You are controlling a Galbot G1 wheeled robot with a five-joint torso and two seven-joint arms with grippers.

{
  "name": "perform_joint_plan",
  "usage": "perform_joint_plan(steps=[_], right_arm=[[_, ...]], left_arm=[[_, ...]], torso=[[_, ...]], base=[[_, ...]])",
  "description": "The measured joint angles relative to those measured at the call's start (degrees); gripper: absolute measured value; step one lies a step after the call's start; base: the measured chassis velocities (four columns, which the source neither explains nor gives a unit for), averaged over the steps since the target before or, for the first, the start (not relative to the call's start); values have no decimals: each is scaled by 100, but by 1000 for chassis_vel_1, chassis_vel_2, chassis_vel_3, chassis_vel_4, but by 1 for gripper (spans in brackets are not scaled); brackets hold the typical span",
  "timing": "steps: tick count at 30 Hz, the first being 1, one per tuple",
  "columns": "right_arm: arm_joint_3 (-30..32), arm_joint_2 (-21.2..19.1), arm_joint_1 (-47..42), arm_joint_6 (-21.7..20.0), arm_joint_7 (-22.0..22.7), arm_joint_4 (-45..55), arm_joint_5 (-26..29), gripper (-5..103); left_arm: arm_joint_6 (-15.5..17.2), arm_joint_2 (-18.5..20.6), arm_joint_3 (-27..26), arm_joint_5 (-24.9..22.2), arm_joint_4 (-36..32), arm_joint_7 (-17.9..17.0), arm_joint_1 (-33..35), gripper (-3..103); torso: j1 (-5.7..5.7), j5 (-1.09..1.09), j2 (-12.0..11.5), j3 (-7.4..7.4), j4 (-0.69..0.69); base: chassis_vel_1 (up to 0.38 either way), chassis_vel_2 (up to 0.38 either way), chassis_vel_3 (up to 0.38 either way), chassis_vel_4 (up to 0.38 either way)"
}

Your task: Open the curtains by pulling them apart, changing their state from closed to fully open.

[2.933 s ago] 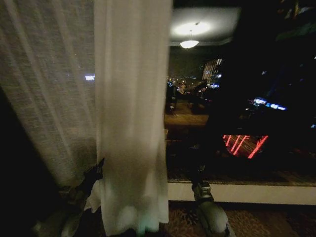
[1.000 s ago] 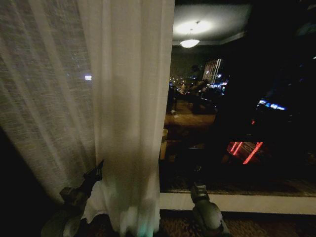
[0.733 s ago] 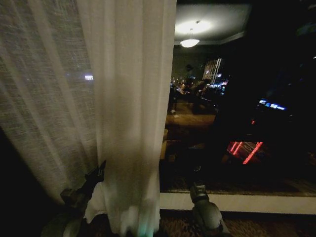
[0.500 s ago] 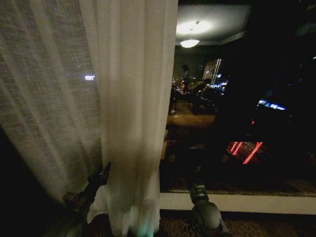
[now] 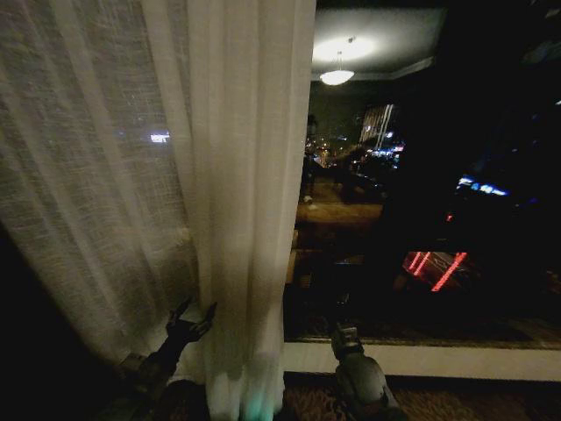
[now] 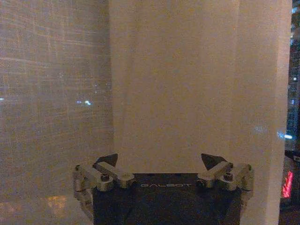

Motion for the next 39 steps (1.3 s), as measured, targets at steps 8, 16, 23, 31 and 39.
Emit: perform_joint_plan(steps=[8, 16, 23, 31, 39], right_arm=[[67, -77, 20, -156, -2, 37, 300, 100], [168, -96, -11, -266, -8, 109, 347, 100], [137, -41, 17, -269, -18, 104, 332, 100], [-5, 55, 107, -269, -29, 30, 288, 100], [-65, 100, 174, -261, -24, -66, 145, 100]], left_arm=[[30, -108, -33, 26, 133, -378, -148, 100], [68, -73, -67, -2, 154, -396, -261, 100], [64, -53, -132, -14, 141, -396, -216, 100], [41, 3, -223, -133, 156, -396, -219, 100], [-35, -8, -239, -155, 267, -392, -233, 100]], torso=[[0, 0, 0, 0, 1], [0, 0, 0, 0, 0], [0, -1, 0, 0, 1], [0, -1, 0, 0, 1], [0, 2, 0, 0, -1]], base=[[0, 0, 0, 0], [0, 0, 0, 0], [-52, -41, 39, 45], [-169, -160, 176, 161], [-208, -203, 188, 201]])
